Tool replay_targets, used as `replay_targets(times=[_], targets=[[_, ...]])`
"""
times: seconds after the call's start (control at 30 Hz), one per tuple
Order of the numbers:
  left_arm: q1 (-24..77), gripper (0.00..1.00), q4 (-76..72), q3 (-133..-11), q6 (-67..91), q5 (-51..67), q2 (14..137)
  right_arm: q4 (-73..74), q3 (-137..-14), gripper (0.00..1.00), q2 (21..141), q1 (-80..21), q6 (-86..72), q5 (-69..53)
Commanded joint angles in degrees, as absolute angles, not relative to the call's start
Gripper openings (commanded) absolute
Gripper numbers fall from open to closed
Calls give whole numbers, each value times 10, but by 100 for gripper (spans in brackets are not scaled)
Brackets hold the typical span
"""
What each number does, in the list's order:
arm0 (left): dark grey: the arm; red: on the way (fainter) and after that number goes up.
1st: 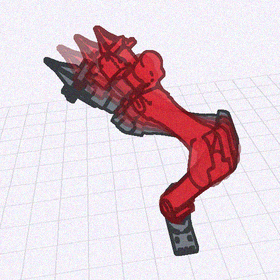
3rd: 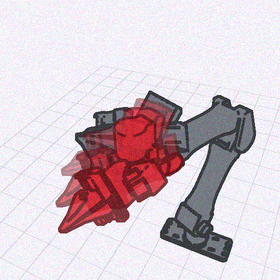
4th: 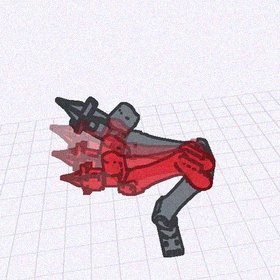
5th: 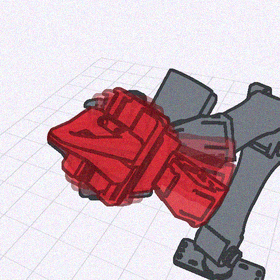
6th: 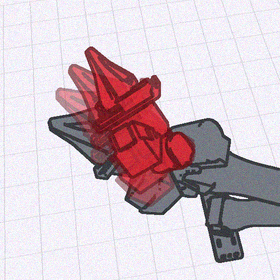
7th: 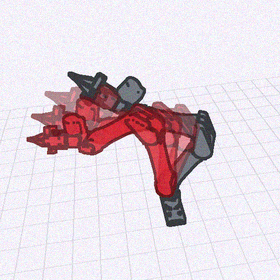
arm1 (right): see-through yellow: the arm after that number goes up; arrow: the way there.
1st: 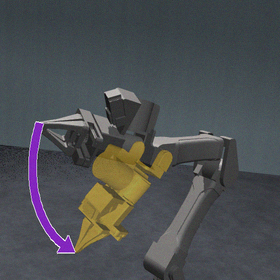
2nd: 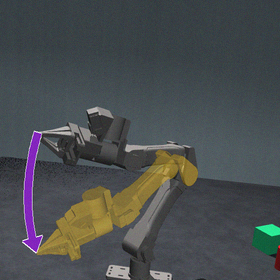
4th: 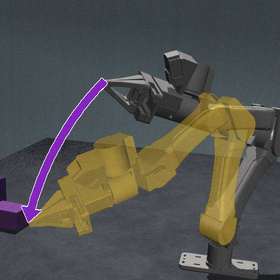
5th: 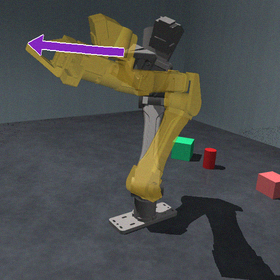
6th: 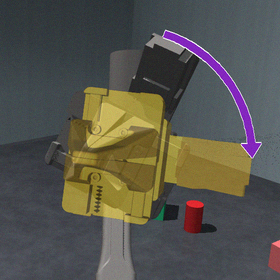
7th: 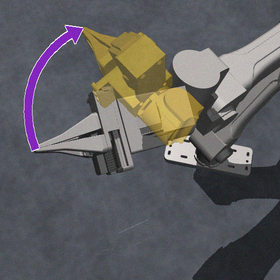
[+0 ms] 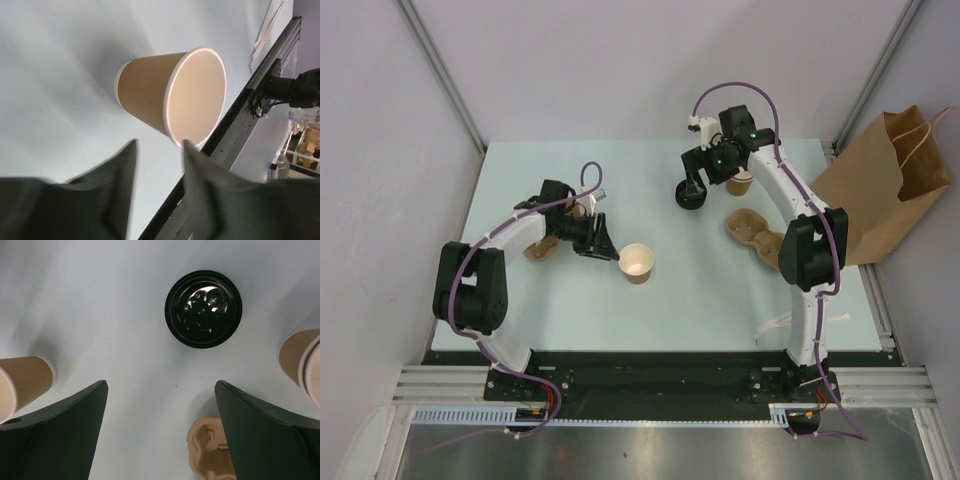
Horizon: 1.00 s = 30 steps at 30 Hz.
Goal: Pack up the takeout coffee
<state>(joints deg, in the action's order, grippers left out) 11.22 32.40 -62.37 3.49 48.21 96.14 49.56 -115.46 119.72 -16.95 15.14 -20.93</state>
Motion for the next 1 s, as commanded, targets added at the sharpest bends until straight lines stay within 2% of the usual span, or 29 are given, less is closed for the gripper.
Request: replay_targets(times=[0.0, 0.17, 0.23, 0.33, 0.37, 0.5, 0.8, 0.97], targets=[[105, 54, 322, -657, 32, 499, 945, 496, -1195, 91, 1209, -181, 170, -168], [105, 61, 323, -669, 32, 507, 911, 497, -1210, 82, 1225, -192, 190, -130], [103, 62, 329, -678, 31, 510, 896, 496, -1216, 74, 1240, -203, 200, -102], [102, 70, 344, -705, 18, 503, 862, 496, -1237, 66, 1269, -214, 205, -74], [102, 76, 348, -717, 10, 499, 847, 496, -1241, 65, 1273, -216, 207, -72], [103, 80, 354, -733, 2, 475, 812, 489, -1250, 54, 1299, -226, 209, -68], [103, 81, 338, -709, 10, 469, 780, 451, -1281, 52, 1327, -207, 163, -32], [103, 81, 329, -711, 15, 468, 784, 450, -1302, 51, 1339, -179, 146, -54]])
